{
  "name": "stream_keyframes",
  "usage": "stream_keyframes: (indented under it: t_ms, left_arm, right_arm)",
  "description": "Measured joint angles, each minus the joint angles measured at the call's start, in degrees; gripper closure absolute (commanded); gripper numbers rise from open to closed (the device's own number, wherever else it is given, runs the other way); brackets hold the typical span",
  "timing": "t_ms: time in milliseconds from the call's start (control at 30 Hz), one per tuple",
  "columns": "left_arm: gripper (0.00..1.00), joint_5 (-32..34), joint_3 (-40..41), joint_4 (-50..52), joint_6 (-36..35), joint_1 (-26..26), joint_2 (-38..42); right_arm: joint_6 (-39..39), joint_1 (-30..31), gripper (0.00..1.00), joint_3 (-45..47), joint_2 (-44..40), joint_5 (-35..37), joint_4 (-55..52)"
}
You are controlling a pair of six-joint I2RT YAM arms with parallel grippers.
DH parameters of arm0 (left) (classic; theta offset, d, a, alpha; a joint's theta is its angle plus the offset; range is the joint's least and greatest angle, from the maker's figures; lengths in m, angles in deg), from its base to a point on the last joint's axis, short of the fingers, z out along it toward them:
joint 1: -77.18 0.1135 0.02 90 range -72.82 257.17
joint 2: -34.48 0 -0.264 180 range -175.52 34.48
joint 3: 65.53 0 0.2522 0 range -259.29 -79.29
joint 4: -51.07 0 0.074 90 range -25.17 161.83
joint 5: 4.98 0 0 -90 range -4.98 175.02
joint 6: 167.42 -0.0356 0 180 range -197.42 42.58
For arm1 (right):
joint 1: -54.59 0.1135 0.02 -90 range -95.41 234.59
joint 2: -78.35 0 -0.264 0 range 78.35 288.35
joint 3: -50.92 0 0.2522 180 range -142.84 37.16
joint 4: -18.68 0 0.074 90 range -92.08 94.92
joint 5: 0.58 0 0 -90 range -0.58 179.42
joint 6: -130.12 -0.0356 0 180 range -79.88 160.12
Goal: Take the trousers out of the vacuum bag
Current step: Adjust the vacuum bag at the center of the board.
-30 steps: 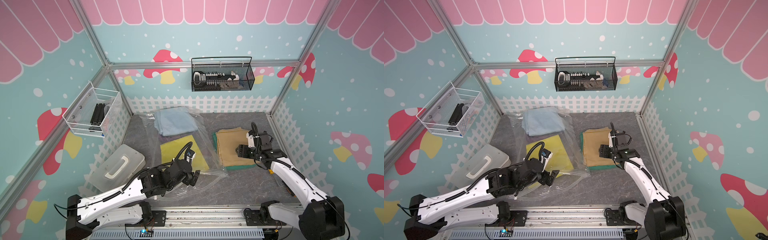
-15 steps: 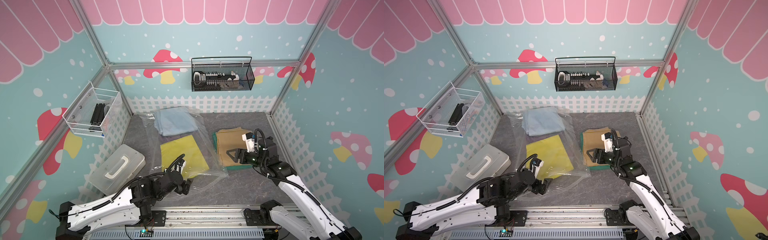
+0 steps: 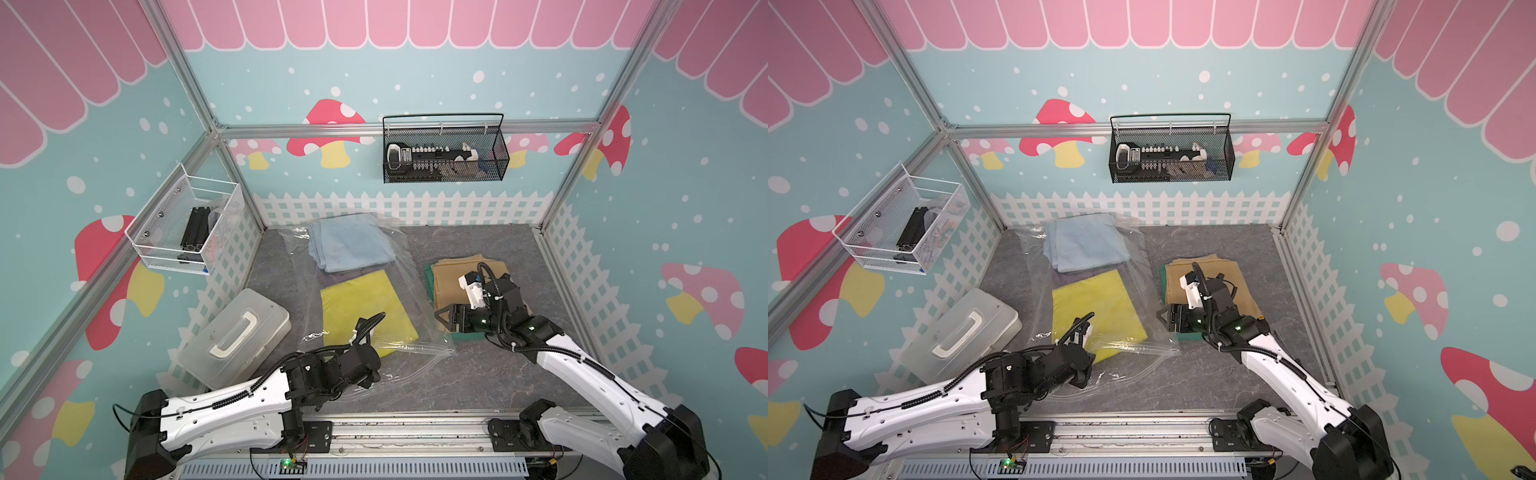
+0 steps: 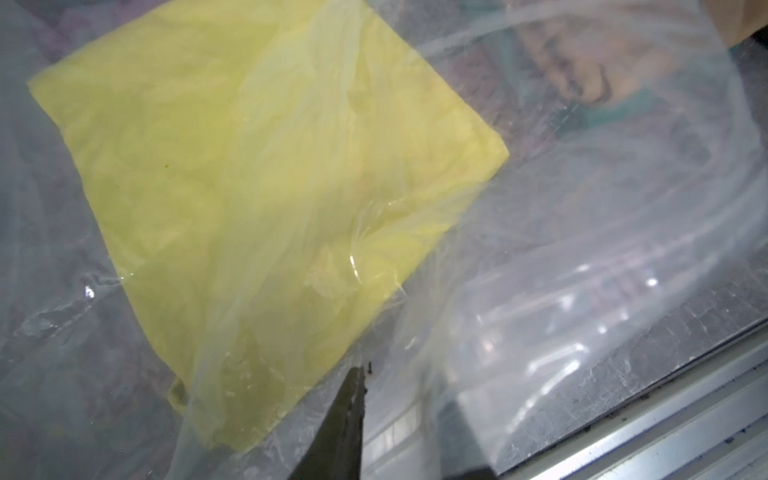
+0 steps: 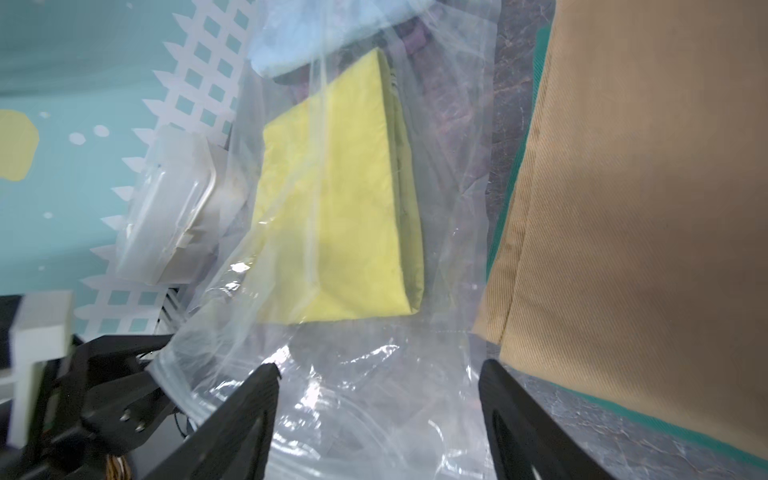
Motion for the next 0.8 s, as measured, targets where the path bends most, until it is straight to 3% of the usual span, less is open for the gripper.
stream_keyframes:
  t_ms: [100, 367, 567, 800]
  left_arm:
    - [1.0, -0.46, 2.01, -2.34, -0.26, 1.53, 0.66]
    - [1.0, -4.79, 7.96, -10.58, -0.07, 6.78, -0.31]
    - [1.0, -10.86, 10.6, -18.01, -0.44, 13.4, -6.58]
    - [1.0, -15.26, 10.62, -24.87, -1.33, 16.72, -14.45]
  right_arm:
    - [-0.2, 1.09, 0.22, -2.36, 6.86, 1.79, 0.9]
    - [0.28, 1.66, 0.21, -17.84, 25.11, 4.79, 5.62]
    - [2.21, 1.66, 0.22, -31.17, 39.08, 7.39, 6.38]
    - [4.2, 1.66, 0.46, -49.16, 56.48, 9.05, 5.99]
